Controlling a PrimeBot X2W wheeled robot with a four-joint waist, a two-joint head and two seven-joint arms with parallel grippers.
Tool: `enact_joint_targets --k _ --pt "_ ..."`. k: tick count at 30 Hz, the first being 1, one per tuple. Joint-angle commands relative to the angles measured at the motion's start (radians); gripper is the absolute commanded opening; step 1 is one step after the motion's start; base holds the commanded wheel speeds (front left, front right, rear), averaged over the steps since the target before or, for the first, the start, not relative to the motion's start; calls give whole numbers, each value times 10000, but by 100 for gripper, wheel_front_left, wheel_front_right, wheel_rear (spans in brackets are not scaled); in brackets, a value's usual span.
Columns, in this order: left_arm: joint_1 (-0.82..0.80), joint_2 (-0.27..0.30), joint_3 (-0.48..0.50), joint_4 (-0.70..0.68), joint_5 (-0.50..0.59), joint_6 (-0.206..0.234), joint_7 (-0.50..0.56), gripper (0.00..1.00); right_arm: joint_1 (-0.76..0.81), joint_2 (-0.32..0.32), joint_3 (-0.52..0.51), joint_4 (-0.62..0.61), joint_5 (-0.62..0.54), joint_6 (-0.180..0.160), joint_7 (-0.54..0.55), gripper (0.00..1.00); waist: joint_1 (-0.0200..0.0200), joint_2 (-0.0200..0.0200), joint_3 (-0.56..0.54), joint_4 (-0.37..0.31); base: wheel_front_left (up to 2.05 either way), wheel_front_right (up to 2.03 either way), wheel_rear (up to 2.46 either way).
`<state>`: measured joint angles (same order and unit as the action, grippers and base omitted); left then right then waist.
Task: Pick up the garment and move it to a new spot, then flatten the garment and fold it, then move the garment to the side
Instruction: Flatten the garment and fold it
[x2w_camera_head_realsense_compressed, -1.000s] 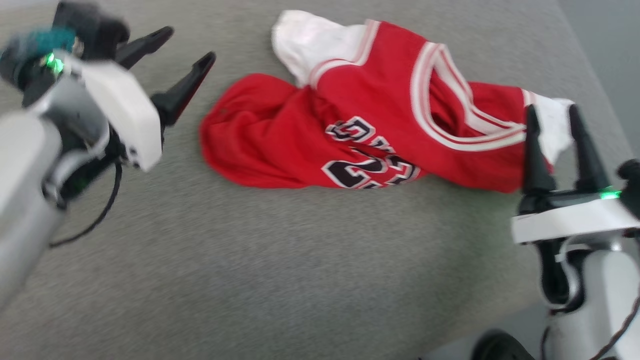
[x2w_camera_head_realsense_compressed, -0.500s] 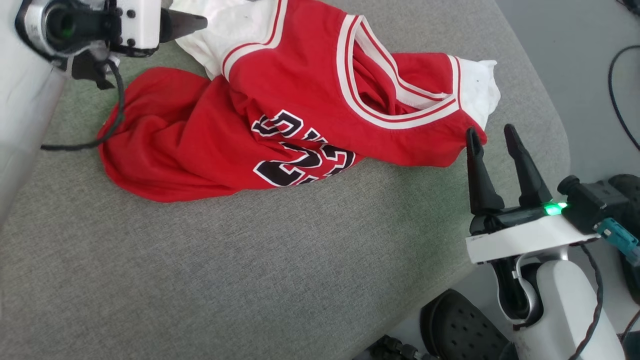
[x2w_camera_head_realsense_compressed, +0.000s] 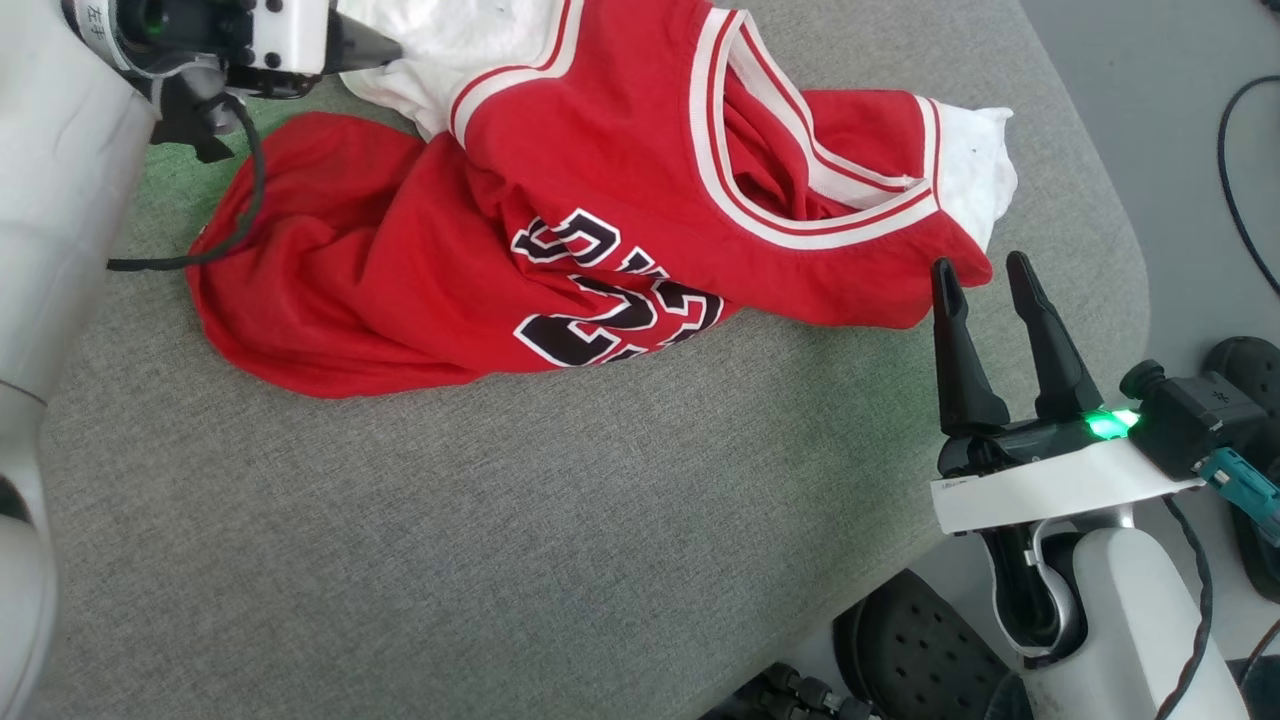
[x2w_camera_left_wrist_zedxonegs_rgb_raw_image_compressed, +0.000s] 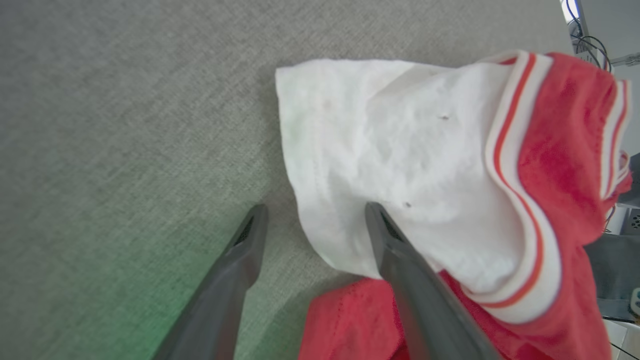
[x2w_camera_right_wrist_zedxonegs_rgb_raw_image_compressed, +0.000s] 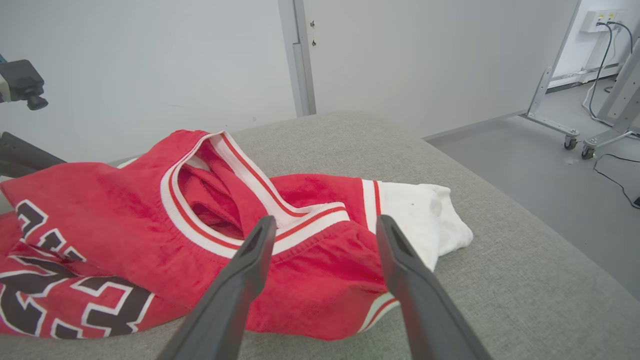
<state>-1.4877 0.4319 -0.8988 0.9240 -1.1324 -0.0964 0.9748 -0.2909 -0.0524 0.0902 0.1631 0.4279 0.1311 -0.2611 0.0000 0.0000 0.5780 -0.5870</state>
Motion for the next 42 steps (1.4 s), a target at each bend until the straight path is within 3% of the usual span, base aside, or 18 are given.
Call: enact_joint_targets --k 1,5,6,7,8,10,11,16,20,27,32,37,42 --pt "200 -116 -4 62 -108 -107 -58 100 29 18 3 -60 42 -7 -49 100 0 0 42 8 0 0 0" --pt "328 -322 44 222 -267 -226 -149 100 -76 18 74 -100 84 -7 -51 100 0 0 120 13 0 0 0" --pt "347 -350 9 264 -270 -255 -177 90 -106 18 91 -112 84 -7 -51 100 0 0 135 12 0 0 0" --pt "398 -390 -7 315 -325 -255 -101 62 -130 19 106 -129 87 -7 -52 100 0 0 144 13 0 0 0" --pt "398 -390 -7 315 -325 -255 -101 62 -130 19 106 -129 87 -7 -52 100 0 0 144 13 0 0 0" --pt "419 -401 -55 225 -305 -299 -272 33 -198 19 141 -166 90 -7 -51 100 0 0 170 11 0 0 0" --pt "431 -384 -11 222 -365 -314 -360 0 -218 19 152 -183 103 -7 -52 100 0 0 177 8 0 0 0" --pt "303 -38 299 60 -602 -351 -1115 0 -363 19 299 -120 -70 -7 -52 100 0 0 22 -14 0 0 0" --pt "453 661 647 -121 -898 -358 -1810 0 -733 19 620 77 -230 -7 -47 100 0 0 -365 -1 0 0 0" --pt "1688 1594 1105 -1104 -1794 -350 -2623 0 -846 10 -124 -338 -1191 -7 547 100 0 0 -1277 2004 0 0 0" --pt "3121 2609 1201 -1694 -2158 -353 -3442 0 -662 -21 -318 -968 -1564 -7 1220 100 0 0 -1692 3075 0 0 0" --pt "4369 3508 1484 -1967 -2643 -353 -4207 0 -478 -82 -415 -1528 -1720 -7 1814 100 0 0 -1892 3748 0 0 0" --pt "5056 3877 1514 -1886 -2491 -354 -5120 0 -301 -125 -541 -1923 -1733 -7 2171 100 0 0 -1969 4054 0 0 0"
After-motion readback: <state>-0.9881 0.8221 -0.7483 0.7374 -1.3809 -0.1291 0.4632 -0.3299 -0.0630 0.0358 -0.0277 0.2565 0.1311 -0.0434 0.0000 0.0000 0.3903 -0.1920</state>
